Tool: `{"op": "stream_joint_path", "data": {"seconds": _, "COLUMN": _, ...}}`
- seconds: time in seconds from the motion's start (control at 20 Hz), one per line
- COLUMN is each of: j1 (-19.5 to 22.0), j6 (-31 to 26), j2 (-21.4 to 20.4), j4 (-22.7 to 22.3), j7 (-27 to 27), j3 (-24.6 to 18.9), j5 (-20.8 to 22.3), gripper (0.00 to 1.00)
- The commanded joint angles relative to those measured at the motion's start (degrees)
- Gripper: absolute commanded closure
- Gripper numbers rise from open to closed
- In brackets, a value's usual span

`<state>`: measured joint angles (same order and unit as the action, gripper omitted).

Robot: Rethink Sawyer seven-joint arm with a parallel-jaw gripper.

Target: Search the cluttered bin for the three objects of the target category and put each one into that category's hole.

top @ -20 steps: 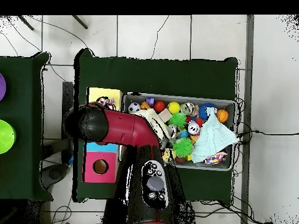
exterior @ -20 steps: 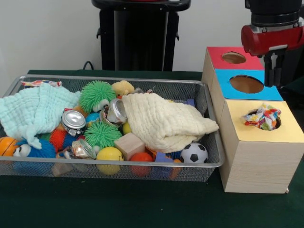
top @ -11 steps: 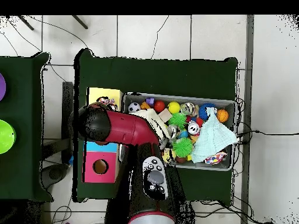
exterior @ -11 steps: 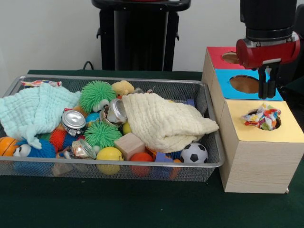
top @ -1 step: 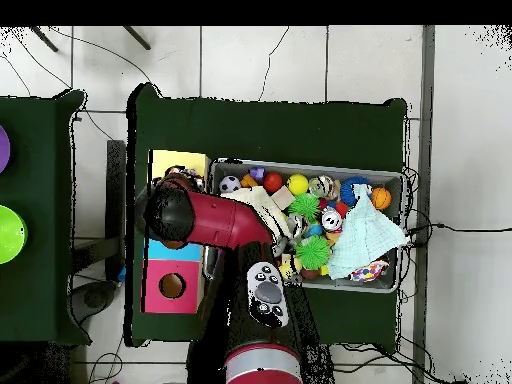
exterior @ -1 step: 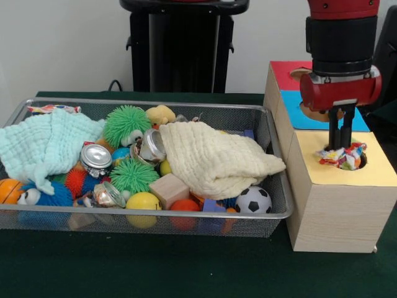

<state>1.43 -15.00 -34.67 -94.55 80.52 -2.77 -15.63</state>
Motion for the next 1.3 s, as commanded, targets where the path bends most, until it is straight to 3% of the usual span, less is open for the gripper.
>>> {"op": "stream_joint_path", "data": {"seconds": 0.05, "j1": 4.13, "j6": 6.95, "j2": 4.30, "j4": -2.81, "j7": 9.87, "j3": -6.36, "j5": 2.26, "gripper": 1.00}}
{"op": "stream_joint_path", "data": {"seconds": 0.45, "j1": 5.13, "j6": 7.20, "j2": 6.47, "j4": -1.68, "j7": 9.47, "j3": -7.53, "j5": 2.32, "gripper": 1.00}}
{"op": "stream_joint_path", "data": {"seconds": 0.6, "j1": 7.33, "j6": 1.61, "j2": 6.24, "j4": -3.03, "j7": 8.97, "j3": -10.46, "j5": 0.15, "gripper": 1.00}}
{"op": "stream_joint_path", "data": {"seconds": 0.9, "j1": 7.79, "j6": -4.80, "j2": 4.77, "j4": -3.14, "j7": 8.80, "j3": -11.40, "j5": -0.97, "gripper": 1.00}}
{"op": "stream_joint_path", "data": {"seconds": 1.3, "j1": 5.56, "j6": -9.96, "j2": 6.25, "j4": 0.06, "j7": 9.95, "j3": -8.20, "j5": -0.95, "gripper": 1.00}}
